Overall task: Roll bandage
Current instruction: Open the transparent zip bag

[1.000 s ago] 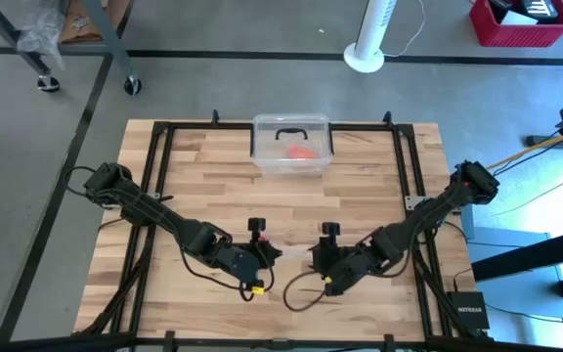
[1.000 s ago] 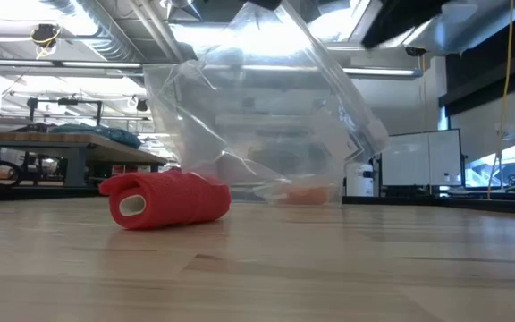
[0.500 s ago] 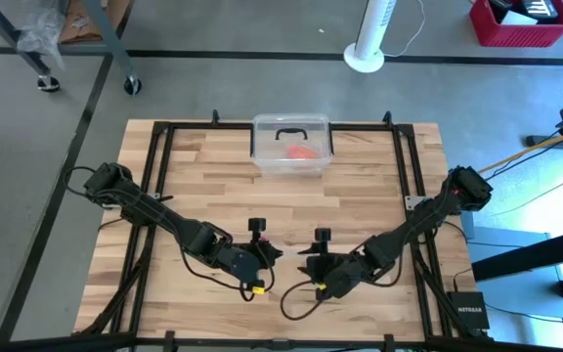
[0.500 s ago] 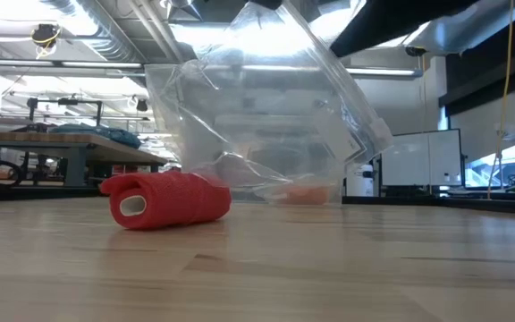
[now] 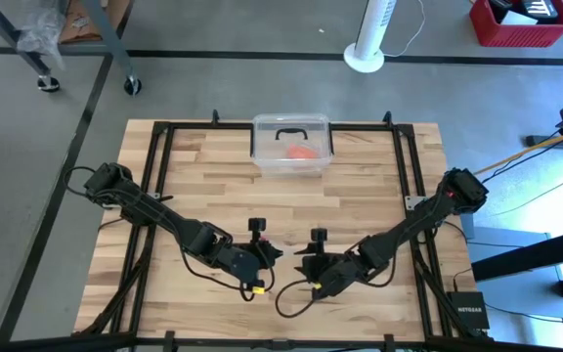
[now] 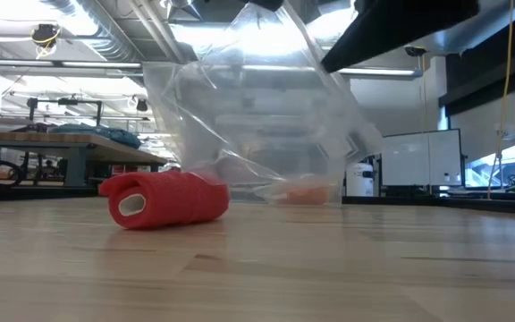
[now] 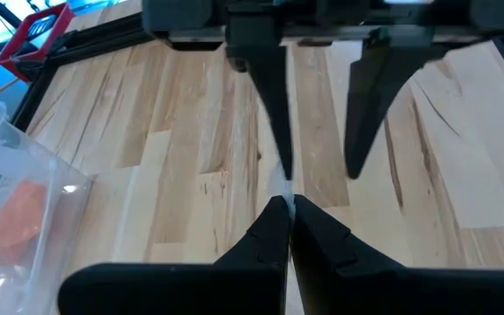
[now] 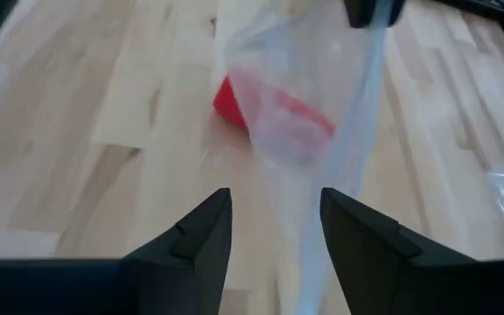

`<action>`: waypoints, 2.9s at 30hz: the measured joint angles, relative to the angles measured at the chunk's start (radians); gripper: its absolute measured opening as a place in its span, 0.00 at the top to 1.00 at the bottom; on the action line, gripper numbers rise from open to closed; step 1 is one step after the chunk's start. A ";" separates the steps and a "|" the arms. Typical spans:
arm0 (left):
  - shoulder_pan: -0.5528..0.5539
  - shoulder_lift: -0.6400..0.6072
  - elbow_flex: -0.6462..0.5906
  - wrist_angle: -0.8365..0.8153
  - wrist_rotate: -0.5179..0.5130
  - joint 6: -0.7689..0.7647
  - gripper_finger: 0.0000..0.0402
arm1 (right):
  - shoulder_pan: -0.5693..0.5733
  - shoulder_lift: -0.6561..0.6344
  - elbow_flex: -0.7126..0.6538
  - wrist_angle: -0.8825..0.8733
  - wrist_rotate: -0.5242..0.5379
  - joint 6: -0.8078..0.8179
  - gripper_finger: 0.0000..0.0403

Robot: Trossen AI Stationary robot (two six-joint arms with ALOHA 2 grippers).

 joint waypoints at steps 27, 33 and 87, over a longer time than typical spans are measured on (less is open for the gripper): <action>0.000 0.000 -0.001 0.019 -0.004 0.010 1.00 | 0.042 0.029 0.000 0.033 0.042 -0.131 0.97; 0.019 0.000 -0.001 0.017 -0.002 -0.053 0.94 | 0.061 0.029 0.000 0.009 0.078 -0.170 0.99; 0.230 0.159 0.162 -0.105 0.414 -0.341 0.52 | 0.060 0.028 0.000 -0.109 0.208 -0.250 0.99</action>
